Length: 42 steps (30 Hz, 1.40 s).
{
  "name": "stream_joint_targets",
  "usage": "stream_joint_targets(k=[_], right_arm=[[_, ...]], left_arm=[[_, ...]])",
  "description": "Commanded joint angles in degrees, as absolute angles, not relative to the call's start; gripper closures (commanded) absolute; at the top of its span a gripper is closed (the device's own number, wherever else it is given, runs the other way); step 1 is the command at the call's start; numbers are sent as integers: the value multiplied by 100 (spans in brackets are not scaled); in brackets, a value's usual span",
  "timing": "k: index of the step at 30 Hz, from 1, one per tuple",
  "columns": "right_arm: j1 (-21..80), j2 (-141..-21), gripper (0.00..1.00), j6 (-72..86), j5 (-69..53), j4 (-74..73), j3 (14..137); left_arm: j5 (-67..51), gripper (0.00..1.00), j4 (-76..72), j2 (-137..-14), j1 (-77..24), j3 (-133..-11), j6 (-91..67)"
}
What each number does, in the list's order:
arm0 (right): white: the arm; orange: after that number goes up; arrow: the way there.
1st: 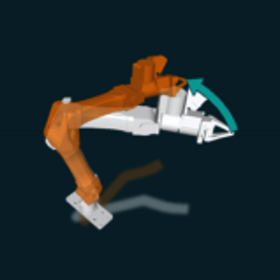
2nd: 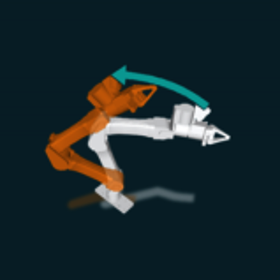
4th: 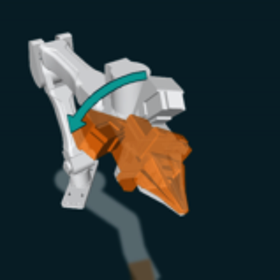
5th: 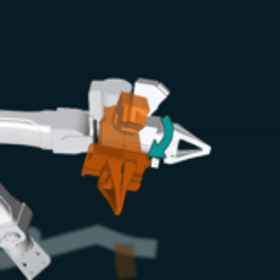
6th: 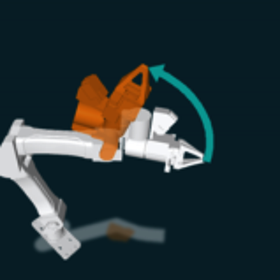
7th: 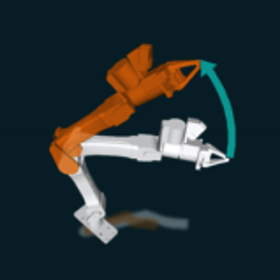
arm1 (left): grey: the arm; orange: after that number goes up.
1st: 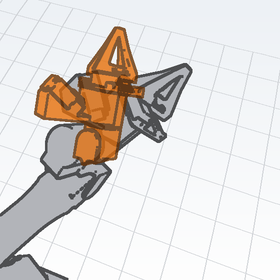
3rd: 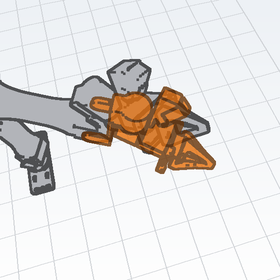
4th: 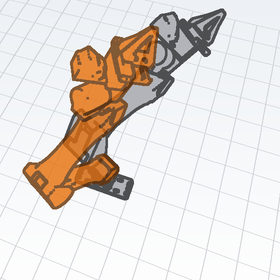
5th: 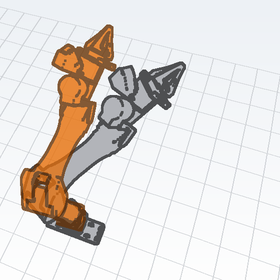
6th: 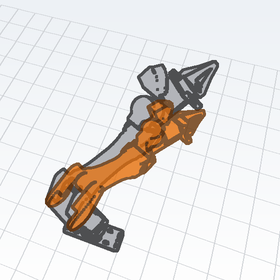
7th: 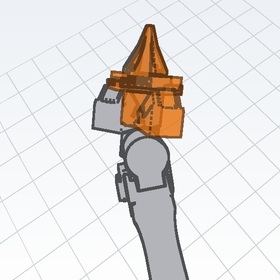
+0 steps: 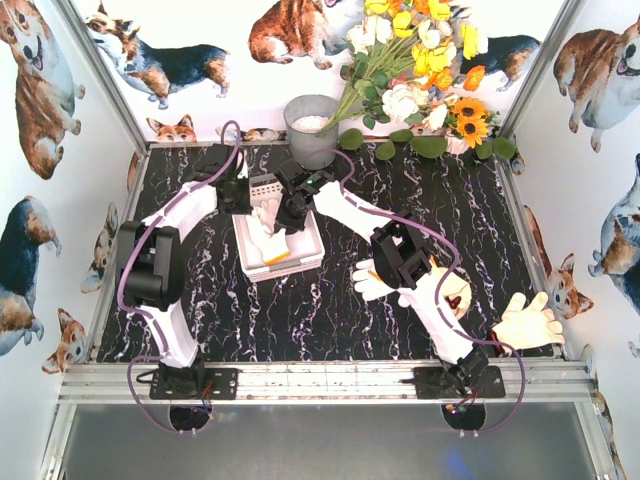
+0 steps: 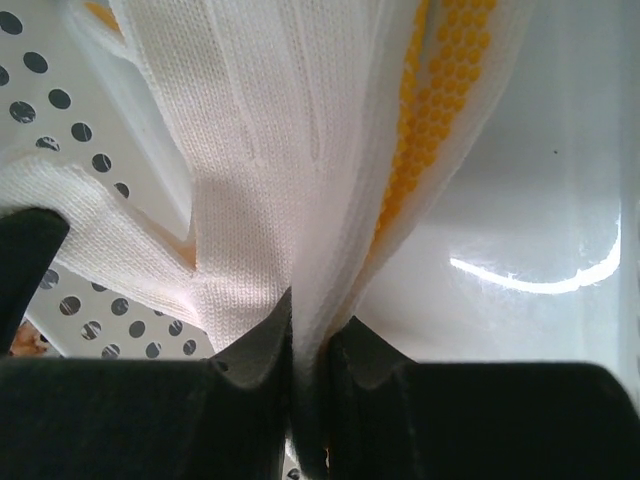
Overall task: Put the gloves into the storage basket
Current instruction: Place the glove in the bin.
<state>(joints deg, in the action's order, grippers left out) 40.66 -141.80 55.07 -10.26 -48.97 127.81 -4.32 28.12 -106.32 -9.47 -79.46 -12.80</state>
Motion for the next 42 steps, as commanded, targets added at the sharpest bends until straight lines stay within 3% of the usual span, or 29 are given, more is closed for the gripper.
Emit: stream_joint_targets(k=[1, 4, 7, 10, 18, 27, 35, 42], right_arm=[[4059, -14294, 100, 5180, -959, -5371, 12939], [4086, -14155, 97, 5060, -869, -5392, 12795], [4095, -14065, 80, 4968, -895, -5372, 12762], [4112, -13973, 68, 4869, -867, -5369, 12794], [4139, -13468, 53, 4678, -525, -5642, 12733], [4174, -13075, 53, 4658, -277, -5749, 12256], [4210, -12127, 53, 4408, -5, -5423, 11641], [4131, -10817, 51, 4457, -61, -4638, 10251]], left_arm=[[-235, 100, 2662, -10656, -969, -8120, -1266], [-269, 90, 2679, -10512, -1001, -8057, -1270], [-343, 70, 2698, -10305, -1033, -8067, -1270], [-347, 59, 2743, -10081, -1046, -8139, -1264], [-335, 49, 2925, -9534, -1047, -8153, -1420], [-845, 48, 2725, -9311, -1238, -7796, -1917], [-836, 58, 2537, -9401, -1576, -7420, -2331], [-776, 69, 2531, -9562, -1919, -7132, -2608]])
